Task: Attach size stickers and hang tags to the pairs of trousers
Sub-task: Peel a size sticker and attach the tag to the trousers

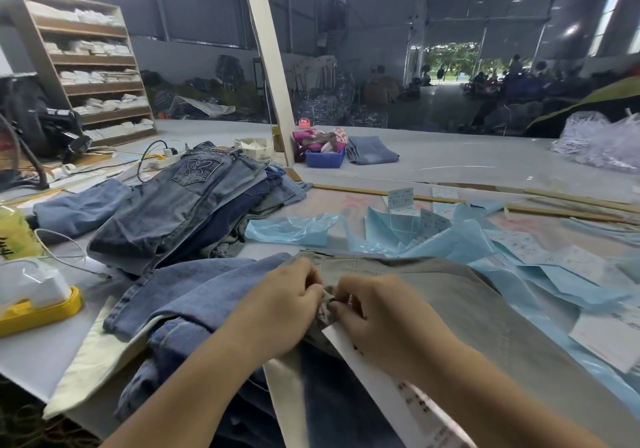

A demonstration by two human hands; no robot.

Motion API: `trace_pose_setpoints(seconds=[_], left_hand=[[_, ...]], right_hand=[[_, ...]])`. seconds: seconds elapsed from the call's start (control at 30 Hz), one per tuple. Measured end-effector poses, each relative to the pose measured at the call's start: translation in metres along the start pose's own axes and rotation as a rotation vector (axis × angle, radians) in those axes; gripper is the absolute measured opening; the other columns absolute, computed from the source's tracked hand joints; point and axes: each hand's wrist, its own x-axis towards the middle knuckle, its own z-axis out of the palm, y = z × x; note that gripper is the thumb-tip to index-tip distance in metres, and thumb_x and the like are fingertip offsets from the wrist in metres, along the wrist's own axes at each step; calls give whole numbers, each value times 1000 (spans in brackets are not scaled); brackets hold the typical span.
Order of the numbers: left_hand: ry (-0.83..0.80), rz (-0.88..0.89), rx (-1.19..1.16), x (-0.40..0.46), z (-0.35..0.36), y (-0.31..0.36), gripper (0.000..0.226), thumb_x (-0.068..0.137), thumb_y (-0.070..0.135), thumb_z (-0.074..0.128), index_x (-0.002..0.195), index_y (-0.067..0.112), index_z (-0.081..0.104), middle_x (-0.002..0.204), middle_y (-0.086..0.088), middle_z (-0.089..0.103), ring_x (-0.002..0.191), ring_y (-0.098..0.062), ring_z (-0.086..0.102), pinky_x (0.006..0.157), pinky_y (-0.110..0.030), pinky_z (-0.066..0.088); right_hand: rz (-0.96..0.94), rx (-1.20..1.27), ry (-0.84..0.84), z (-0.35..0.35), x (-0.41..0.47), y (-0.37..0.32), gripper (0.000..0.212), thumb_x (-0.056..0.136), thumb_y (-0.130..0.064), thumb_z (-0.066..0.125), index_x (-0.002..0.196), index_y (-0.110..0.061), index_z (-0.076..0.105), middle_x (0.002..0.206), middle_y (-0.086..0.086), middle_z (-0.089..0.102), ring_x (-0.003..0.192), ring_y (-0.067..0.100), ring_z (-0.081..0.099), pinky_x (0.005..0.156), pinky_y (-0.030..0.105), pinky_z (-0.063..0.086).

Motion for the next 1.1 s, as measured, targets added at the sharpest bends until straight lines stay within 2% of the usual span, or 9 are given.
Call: trace_pose_setpoints(seconds=[0.13, 0.23, 0.33, 0.43, 0.57, 0.73, 0.83, 0.97, 1.1], left_hand=[[240, 112, 141, -7, -2, 17, 12, 97, 26, 47, 85, 28, 48, 76, 11, 55, 73, -5, 51, 56, -22, 36], [300, 147, 117, -9, -2, 27, 8, 97, 25, 48, 89, 27, 50, 73, 12, 53, 67, -4, 49, 53, -18, 31], [255, 104, -26, -9, 0, 35, 9, 96, 24, 51, 88, 27, 55, 64, 11, 58, 56, -4, 49, 50, -18, 31], [215, 48, -236, -9, 1, 39, 12, 94, 18, 56, 84, 24, 60, 74, 19, 70, 49, 1, 53, 47, -13, 40], [256, 101, -213, -11, 3, 42, 12, 88, 20, 63, 78, 26, 63, 73, 15, 71, 39, -2, 45, 45, -17, 38], [195, 212, -142, -17, 12, 57, 13, 88, 23, 64, 78, 29, 60, 57, 30, 56, 40, -3, 42, 45, -11, 34], [134, 223, -87, -19, 19, 61, 13, 90, 25, 61, 78, 30, 59, 61, 27, 59, 43, -3, 48, 45, -12, 34], [70, 191, -94, -19, 26, 60, 16, 93, 25, 57, 79, 31, 60, 75, 19, 64, 61, -6, 59, 52, -14, 42], [45, 205, -70, -21, 32, 58, 17, 93, 22, 57, 79, 31, 61, 72, 12, 64, 65, -5, 60, 53, -13, 42]], right_hand=[[69, 103, -70, -19, -3, 3, 7, 91, -34, 55, 84, -33, 54, 59, -9, 55, 54, 5, 49, 50, 23, 37], [103, 154, -89, -27, -9, 7, 9, 91, -25, 53, 85, -32, 56, 61, -8, 57, 52, 5, 49, 49, 20, 37], [176, 251, -157, -33, -15, 10, 9, 91, -24, 55, 86, -32, 56, 69, -6, 64, 56, 6, 55, 52, 24, 45], [220, 339, -243, -41, -22, 17, 8, 88, -26, 59, 85, -32, 56, 77, -5, 67, 65, 9, 60, 63, 33, 52], [167, 332, -332, -49, -30, 24, 10, 78, -25, 60, 77, -35, 58, 61, -18, 57, 54, 1, 47, 55, 26, 42], [264, 699, -342, -56, -33, 26, 20, 75, -13, 57, 77, -26, 71, 64, -5, 62, 51, 6, 48, 50, 21, 37], [293, 908, -336, -62, -34, 29, 29, 83, 6, 50, 79, -13, 72, 65, 4, 63, 50, 13, 52, 45, 21, 40], [341, 956, -301, -67, -37, 33, 28, 90, 14, 46, 85, -3, 68, 66, 10, 65, 46, 16, 54, 42, 24, 42], [369, 965, -269, -69, -39, 34, 28, 88, 13, 49, 80, -4, 70, 65, 13, 63, 45, 17, 54, 41, 23, 43]])
